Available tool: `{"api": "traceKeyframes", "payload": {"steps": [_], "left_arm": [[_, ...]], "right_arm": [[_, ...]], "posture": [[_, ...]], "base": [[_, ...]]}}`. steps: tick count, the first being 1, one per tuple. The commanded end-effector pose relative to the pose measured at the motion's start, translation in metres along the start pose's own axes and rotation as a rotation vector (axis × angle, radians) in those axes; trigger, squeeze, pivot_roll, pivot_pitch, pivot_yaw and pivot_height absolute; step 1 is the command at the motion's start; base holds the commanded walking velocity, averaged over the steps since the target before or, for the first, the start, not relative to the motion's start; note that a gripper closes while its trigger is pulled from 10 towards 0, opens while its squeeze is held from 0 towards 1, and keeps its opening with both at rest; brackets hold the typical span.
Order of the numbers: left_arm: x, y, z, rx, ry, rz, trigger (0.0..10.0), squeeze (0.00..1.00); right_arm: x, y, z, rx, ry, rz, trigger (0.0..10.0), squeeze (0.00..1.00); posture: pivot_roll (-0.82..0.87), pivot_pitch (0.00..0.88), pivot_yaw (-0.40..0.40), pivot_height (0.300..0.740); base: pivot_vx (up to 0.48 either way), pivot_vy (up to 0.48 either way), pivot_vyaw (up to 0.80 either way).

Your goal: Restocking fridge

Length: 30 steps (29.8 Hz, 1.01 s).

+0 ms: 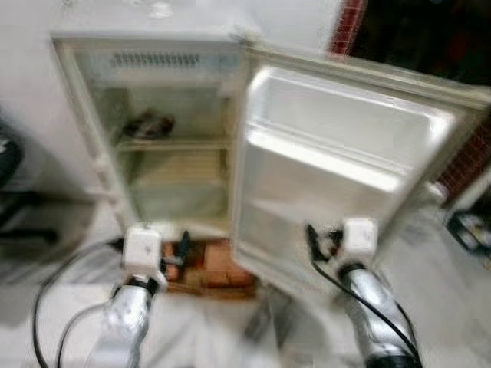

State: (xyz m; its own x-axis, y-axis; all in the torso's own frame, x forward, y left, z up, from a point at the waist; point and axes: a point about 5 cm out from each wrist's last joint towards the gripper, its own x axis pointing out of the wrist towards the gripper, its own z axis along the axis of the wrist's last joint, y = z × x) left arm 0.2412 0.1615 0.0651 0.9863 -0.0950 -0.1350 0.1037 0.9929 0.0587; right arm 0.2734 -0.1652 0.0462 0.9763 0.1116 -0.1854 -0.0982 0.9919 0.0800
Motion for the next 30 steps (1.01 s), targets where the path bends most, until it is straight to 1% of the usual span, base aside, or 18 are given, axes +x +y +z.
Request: {"api": "traceKeyframes", "payload": {"steps": [1,3,6,8,9,12,14,16,17,18,19,20,21,23,26,27,29,30], "left_arm": [[-0.001,-0.004,-0.002,0.001,0.011,-0.007,10.0,0.00],[-0.001,-0.004,-0.003,0.003,0.012,-0.010,10.0,0.00],[-0.001,-0.004,-0.003,0.002,0.013,-0.010,10.0,0.00],[-0.001,-0.004,-0.003,0.001,0.013,-0.009,10.0,0.00],[-0.001,-0.004,-0.003,0.001,0.013,-0.009,10.0,0.00],[-0.002,-0.004,-0.003,0.000,0.013,-0.006,10.0,0.00],[-0.003,-0.002,-0.004,-0.001,0.013,0.013,10.0,0.00],[-0.003,0.001,-0.003,0.005,0.005,0.038,10.0,0.00],[-0.004,0.005,0.000,0.025,-0.012,0.059,10.0,0.00],[-0.005,0.009,0.002,0.064,-0.019,0.085,10.0,0.00],[-0.006,0.010,0.003,0.074,-0.019,0.091,10.0,0.00],[-0.007,0.013,0.004,0.085,-0.014,0.100,10.0,0.00],[-0.009,0.015,0.006,0.091,-0.018,0.108,10.0,0.00],[-0.010,0.017,0.010,0.088,-0.026,0.113,10.0,0.00],[-0.012,0.017,0.009,0.089,-0.024,0.085,10.0,0.00],[-0.012,0.016,0.006,0.067,-0.015,0.078,10.0,0.00],[-0.012,0.015,0.004,0.065,-0.010,0.078,10.0,0.00],[-0.010,0.012,0.003,0.057,-0.008,0.066,10.0,0.00]], "right_arm": [[-0.001,-0.009,0.005,-0.008,-0.016,-0.023,10.0,0.00],[-0.001,-0.009,0.005,-0.006,-0.015,-0.020,10.0,0.00],[-0.001,-0.007,0.005,0.021,-0.014,0.023,10.0,0.00],[0.000,-0.002,0.004,0.051,0.004,0.096,10.0,0.00],[0.000,-0.002,0.004,0.051,0.004,0.096,10.0,0.00],[0.002,-0.006,0.005,0.044,0.014,0.105,10.0,0.00],[0.005,-0.010,0.008,0.048,-0.002,0.089,10.0,0.00],[0.006,-0.012,0.013,0.010,-0.020,0.086,10.0,0.00],[0.007,-0.015,0.019,0.003,-0.053,0.063,10.0,0.00],[0.007,-0.017,0.023,0.001,-0.070,0.051,10.0,0.00],[0.007,-0.017,0.023,0.000,-0.072,0.050,10.0,0.00],[0.006,-0.018,0.025,-0.028,-0.077,0.029,10.0,0.00],[0.005,-0.020,0.028,-0.035,-0.089,0.006,10.0,0.00],[0.002,-0.020,0.030,-0.030,-0.104,0.003,10.0,0.00],[-0.001,-0.020,0.028,-0.036,-0.104,-0.016,10.0,0.00],[-0.003,-0.020,0.024,-0.034,-0.095,-0.023,10.0,0.00],[-0.004,-0.020,0.023,-0.040,-0.091,-0.031,10.0,0.00],[-0.004,-0.019,0.022,-0.046,-0.088,-0.043,10.0,0.00]], "posture": [[0.07,0.000,-0.022,0.740],[0.07,0.000,-0.022,0.740],[0.07,0.000,-0.022,0.740],[0.07,0.000,-0.022,0.740],[0.07,0.000,-0.022,0.740],[0.08,0.000,-0.024,0.740],[0.08,0.000,-0.023,0.740],[0.08,0.000,-0.023,0.740],[0.08,0.000,-0.025,0.740],[0.09,0.000,-0.023,0.740],[0.09,0.000,-0.023,0.740],[0.09,0.002,-0.019,0.740],[0.10,0.001,-0.017,0.740],[0.10,0.006,-0.020,0.740],[0.09,0.004,-0.025,0.740],[0.09,0.004,-0.025,0.740],[0.08,0.000,-0.028,0.740],[0.08,0.000,-0.031,0.740]], "base": [[0.000,-0.420,0.00],[0.000,-0.418,0.00],[0.000,-0.424,0.00],[0.000,-0.414,0.00],[0.000,-0.409,0.00],[0.000,0.000,0.00],[0.000,0.000,0.00],[0.000,0.000,0.00],[0.000,0.000,0.00],[0.000,0.000,0.43],[0.000,0.000,0.43],[0.000,0.000,0.00],[0.000,0.000,0.00],[0.000,0.000,0.50],[0.000,0.000,0.55],[0.000,0.000,0.54],[0.000,0.000,0.56],[0.000,0.000,0.58]]}}
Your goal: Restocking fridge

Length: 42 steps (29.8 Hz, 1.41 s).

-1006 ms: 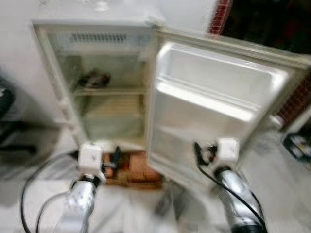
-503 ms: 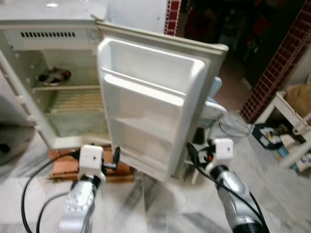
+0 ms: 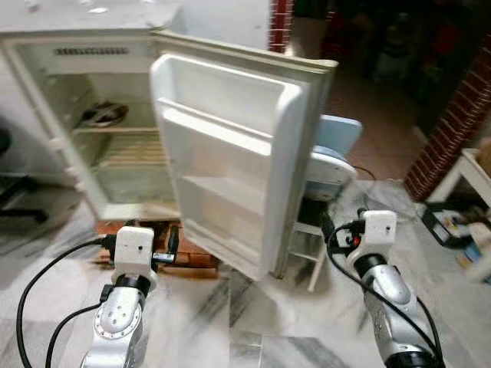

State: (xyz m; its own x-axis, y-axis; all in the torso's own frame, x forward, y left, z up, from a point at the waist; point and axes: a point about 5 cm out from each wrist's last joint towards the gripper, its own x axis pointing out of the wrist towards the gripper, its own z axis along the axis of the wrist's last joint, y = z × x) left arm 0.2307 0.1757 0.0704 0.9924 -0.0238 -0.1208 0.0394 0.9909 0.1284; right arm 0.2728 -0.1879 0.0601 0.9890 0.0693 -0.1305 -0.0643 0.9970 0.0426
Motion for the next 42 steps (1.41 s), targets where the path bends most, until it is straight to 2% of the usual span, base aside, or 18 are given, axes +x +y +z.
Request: {"api": "traceKeyframes", "payload": {"steps": [1,6,19,23,33,42], "left_arm": [[0.002,-0.005,0.001,-0.017,-0.003,-0.020,10.0,0.00],[0.007,-0.011,0.006,-0.025,-0.016,-0.030,10.0,0.00],[0.004,-0.011,0.001,-0.032,-0.003,-0.027,10.0,0.00],[0.000,-0.010,-0.003,-0.036,0.013,0.000,10.0,0.00],[-0.006,-0.004,-0.006,-0.042,0.031,0.040,10.0,0.00],[-0.004,-0.002,-0.005,-0.067,0.021,0.025,10.0,0.00]], "right_arm": [[0.001,0.003,0.007,-0.014,-0.029,-0.009,10.0,0.00],[0.002,0.002,0.009,0.024,-0.039,-0.039,10.0,0.00],[0.006,-0.001,0.011,0.034,-0.039,-0.040,10.0,0.00],[0.007,0.002,0.015,0.022,-0.062,-0.011,10.0,0.00],[0.010,0.011,0.013,0.032,-0.058,-0.009,10.0,0.00],[0.012,0.011,0.016,0.043,-0.076,-0.006,10.0,0.00]], "posture": [[0.08,0.000,-0.031,0.740],[0.08,0.000,-0.030,0.740],[0.09,0.000,-0.041,0.740],[0.08,0.000,-0.052,0.740],[0.10,0.000,-0.040,0.740],[0.09,0.000,-0.029,0.740]], "base": [[0.000,0.000,0.58],[0.000,-0.302,0.00],[0.000,-0.328,0.00],[0.000,0.000,0.00],[0.000,0.000,0.77],[0.205,0.000,0.00]]}}
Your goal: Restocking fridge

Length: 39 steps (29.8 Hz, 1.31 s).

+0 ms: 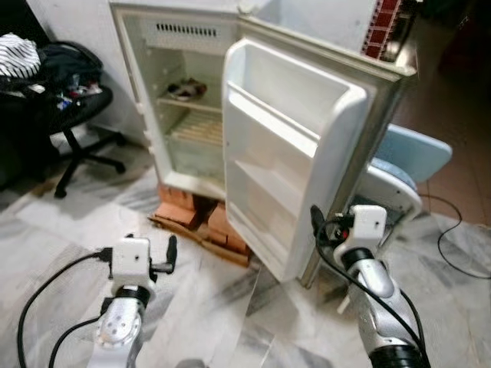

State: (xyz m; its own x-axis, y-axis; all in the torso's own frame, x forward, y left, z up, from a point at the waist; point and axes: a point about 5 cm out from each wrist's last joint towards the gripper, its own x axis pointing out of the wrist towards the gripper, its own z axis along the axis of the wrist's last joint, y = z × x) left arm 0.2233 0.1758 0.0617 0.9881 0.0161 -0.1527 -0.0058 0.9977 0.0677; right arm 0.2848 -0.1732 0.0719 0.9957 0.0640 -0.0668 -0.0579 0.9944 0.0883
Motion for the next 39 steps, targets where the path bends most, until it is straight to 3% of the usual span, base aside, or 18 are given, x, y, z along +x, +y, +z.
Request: {"api": "traceKeyframes", "payload": {"steps": [1,10,20,24,27,31,34,36,39], "left_arm": [[0.002,-0.001,0.004,-0.001,-0.015,-0.011,10.0,0.00],[0.002,-0.007,0.001,-0.009,0.001,-0.028,10.0,0.00],[-0.002,-0.008,-0.007,-0.014,0.041,-0.039,10.0,0.00],[-0.015,-0.007,-0.017,-0.023,0.083,-0.034,10.0,0.00],[-0.030,-0.003,-0.031,-0.021,0.139,-0.026,10.0,0.00],[-0.037,0.000,-0.038,-0.010,0.165,-0.031,10.0,0.00],[-0.037,0.000,-0.038,0.004,0.170,-0.038,10.0,0.00],[-0.037,0.000,-0.038,0.004,0.169,-0.039,10.0,0.00],[-0.038,-0.001,-0.039,0.004,0.174,-0.050,10.0,0.00]], "right_arm": [[0.000,-0.004,0.003,-0.006,-0.011,-0.006,10.0,0.00],[-0.008,-0.010,0.000,0.000,-0.005,-0.004,10.0,0.00],[-0.014,-0.017,-0.001,-0.021,0.003,-0.008,10.0,0.00],[-0.015,-0.019,-0.003,-0.023,0.013,-0.005,10.0,0.00],[-0.004,-0.020,0.002,-0.005,0.009,-0.009,10.0,0.00],[0.011,-0.018,0.009,0.048,0.009,-0.019,10.0,0.00],[0.030,-0.005,0.020,0.119,0.003,0.034,10.0,0.00],[0.032,-0.003,0.022,0.134,0.001,0.046,10.0,0.00],[0.040,0.014,0.036,0.197,-0.043,0.186,10.0,0.00]], "posture": [[0.09,0.000,-0.030,0.740],[0.09,0.000,-0.032,0.740],[0.08,0.000,-0.033,0.740],[0.08,0.000,-0.032,0.740],[0.10,0.000,-0.036,0.740],[0.11,0.000,-0.040,0.740],[0.12,0.000,-0.046,0.740],[0.12,0.000,-0.046,0.740],[0.12,0.000,-0.051,0.740]], "base": [[0.345,0.000,0.00],[0.340,0.000,0.00],[0.000,0.000,0.00],[0.000,0.000,0.00],[0.000,0.000,0.00],[0.000,0.000,0.00],[0.000,0.000,0.00],[0.000,0.000,0.00],[0.000,0.000,0.00]]}}
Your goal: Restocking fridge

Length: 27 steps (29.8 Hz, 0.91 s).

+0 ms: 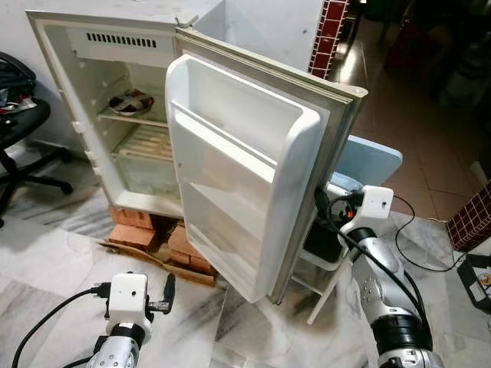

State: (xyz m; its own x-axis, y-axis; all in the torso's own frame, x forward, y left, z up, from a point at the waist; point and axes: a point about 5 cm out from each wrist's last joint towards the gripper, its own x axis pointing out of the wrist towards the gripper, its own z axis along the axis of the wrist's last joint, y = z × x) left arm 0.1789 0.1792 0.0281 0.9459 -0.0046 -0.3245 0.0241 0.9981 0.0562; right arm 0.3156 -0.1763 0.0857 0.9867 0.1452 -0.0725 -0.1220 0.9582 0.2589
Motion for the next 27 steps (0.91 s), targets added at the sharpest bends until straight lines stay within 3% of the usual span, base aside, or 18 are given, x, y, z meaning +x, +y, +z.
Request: {"api": "traceKeyframes", "payload": {"steps": [1,3,5,7,8,11,14,18,20,27], "left_arm": [[-0.001,-0.002,-0.001,0.000,0.006,-0.016,10.0,0.00],[-0.001,-0.002,-0.002,-0.007,0.010,-0.014,10.0,0.00],[0.000,0.000,-0.004,-0.010,0.015,-0.010,10.0,0.00],[0.000,0.000,-0.004,-0.011,0.016,-0.009,10.0,0.00],[0.001,0.001,-0.005,-0.006,0.013,-0.013,10.0,0.00],[0.002,0.003,-0.008,-0.001,0.018,-0.012,10.0,0.00],[0.003,0.005,-0.011,0.000,0.022,-0.009,10.0,0.00],[0.003,0.005,-0.013,0.000,0.025,-0.007,10.0,0.00],[0.004,0.006,-0.015,0.002,0.029,-0.006,10.0,0.00],[0.004,0.007,-0.019,0.003,0.031,-0.013,10.0,0.00]], "right_arm": [[0.013,0.027,0.020,0.065,-0.064,0.178,10.0,0.00],[0.013,0.030,0.022,0.080,-0.068,0.210,10.0,0.00],[0.010,0.045,0.027,0.197,-0.076,0.366,10.0,0.00],[0.008,0.050,0.030,0.235,-0.082,0.414,10.0,0.00],[-0.002,0.066,0.041,0.343,-0.097,0.581,10.0,0.00],[-0.025,0.084,0.055,0.476,-0.086,0.826,10.0,0.00],[-0.038,0.085,0.049,0.472,-0.022,0.916,10.0,0.00],[-0.043,0.076,0.030,0.424,0.066,0.908,10.0,0.00],[-0.058,0.059,-0.003,0.299,0.236,0.913,10.0,0.00],[-0.069,0.049,-0.016,0.244,0.335,0.849,10.0,0.00]], "posture": [[0.13,0.000,-0.054,0.740],[0.13,0.000,-0.054,0.740],[0.13,0.000,-0.056,0.740],[0.13,0.000,-0.056,0.740],[0.13,0.000,-0.055,0.740],[0.14,0.000,-0.057,0.740],[0.14,0.000,-0.059,0.740],[0.14,0.000,-0.060,0.740],[0.13,0.000,-0.058,0.740],[0.13,0.000,-0.054,0.740]], "base": [[0.000,0.000,0.00],[0.000,0.000,0.00],[0.000,0.000,0.00],[0.000,0.000,0.00],[0.000,0.000,0.00],[0.000,0.000,0.00],[0.000,0.000,0.00],[0.000,0.000,0.00],[0.000,0.000,0.00],[0.000,0.000,0.00]]}}
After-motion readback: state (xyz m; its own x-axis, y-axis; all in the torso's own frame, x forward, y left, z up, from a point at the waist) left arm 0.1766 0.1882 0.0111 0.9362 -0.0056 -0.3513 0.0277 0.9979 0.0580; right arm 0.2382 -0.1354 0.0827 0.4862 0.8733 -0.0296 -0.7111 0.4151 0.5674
